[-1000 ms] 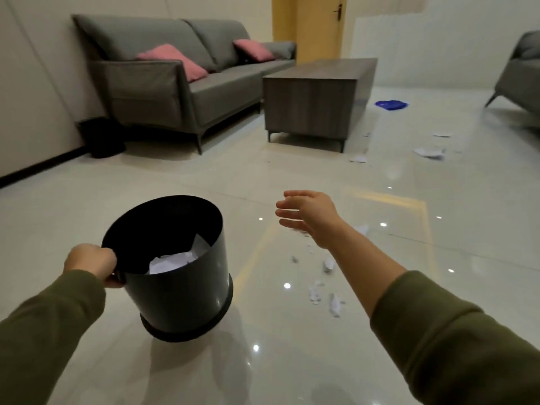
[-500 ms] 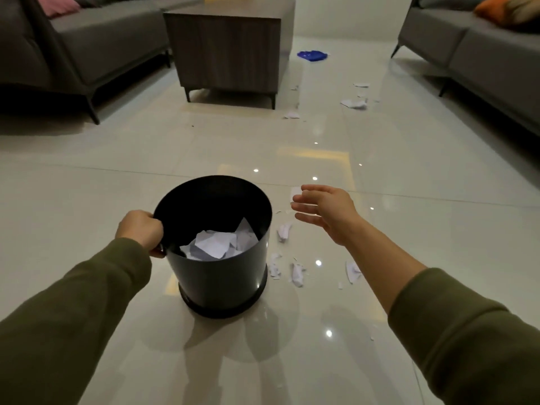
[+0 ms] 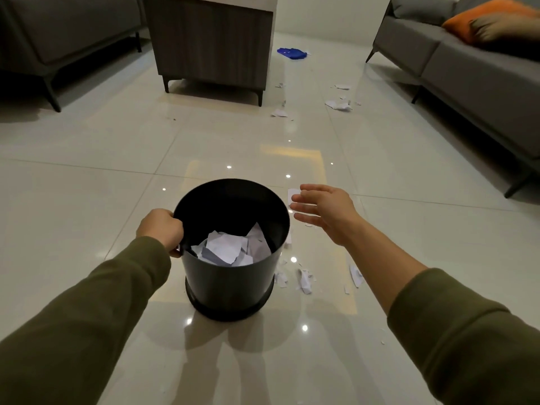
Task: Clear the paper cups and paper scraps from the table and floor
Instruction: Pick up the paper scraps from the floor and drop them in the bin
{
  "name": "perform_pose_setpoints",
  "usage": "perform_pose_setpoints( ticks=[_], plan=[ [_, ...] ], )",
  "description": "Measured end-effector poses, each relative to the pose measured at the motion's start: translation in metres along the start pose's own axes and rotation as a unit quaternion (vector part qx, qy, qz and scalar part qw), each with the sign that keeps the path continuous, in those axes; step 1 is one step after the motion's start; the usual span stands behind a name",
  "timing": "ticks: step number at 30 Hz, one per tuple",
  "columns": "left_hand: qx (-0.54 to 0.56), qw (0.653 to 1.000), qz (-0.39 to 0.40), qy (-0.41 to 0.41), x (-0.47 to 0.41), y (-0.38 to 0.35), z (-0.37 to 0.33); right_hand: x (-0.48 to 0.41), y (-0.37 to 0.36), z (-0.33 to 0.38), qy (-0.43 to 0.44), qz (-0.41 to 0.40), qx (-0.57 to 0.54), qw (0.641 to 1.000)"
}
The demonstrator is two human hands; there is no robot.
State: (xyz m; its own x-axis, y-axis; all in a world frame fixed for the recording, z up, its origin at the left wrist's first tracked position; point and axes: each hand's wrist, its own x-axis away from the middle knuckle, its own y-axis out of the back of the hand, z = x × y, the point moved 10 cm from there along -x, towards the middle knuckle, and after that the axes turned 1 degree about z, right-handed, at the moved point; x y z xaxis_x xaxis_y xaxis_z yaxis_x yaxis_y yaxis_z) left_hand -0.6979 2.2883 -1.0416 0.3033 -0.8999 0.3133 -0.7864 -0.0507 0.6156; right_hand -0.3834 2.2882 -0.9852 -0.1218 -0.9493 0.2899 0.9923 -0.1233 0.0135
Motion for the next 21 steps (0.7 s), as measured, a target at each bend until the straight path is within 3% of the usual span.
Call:
perform_pose_setpoints(
  ticks=[9,21],
  plan=[
    [-0.007,0.999,0.027,-0.020,-0.022,0.045,-0.001,-0.003,-0.050,0.006,-0.011,0.011,0.002,1.000],
    [-0.003,0.999,-0.025,0.019,-0.011,0.114,0.054,0.001,-0.121,-0.028,-0.036,0.072,-0.052,0.995]
  ],
)
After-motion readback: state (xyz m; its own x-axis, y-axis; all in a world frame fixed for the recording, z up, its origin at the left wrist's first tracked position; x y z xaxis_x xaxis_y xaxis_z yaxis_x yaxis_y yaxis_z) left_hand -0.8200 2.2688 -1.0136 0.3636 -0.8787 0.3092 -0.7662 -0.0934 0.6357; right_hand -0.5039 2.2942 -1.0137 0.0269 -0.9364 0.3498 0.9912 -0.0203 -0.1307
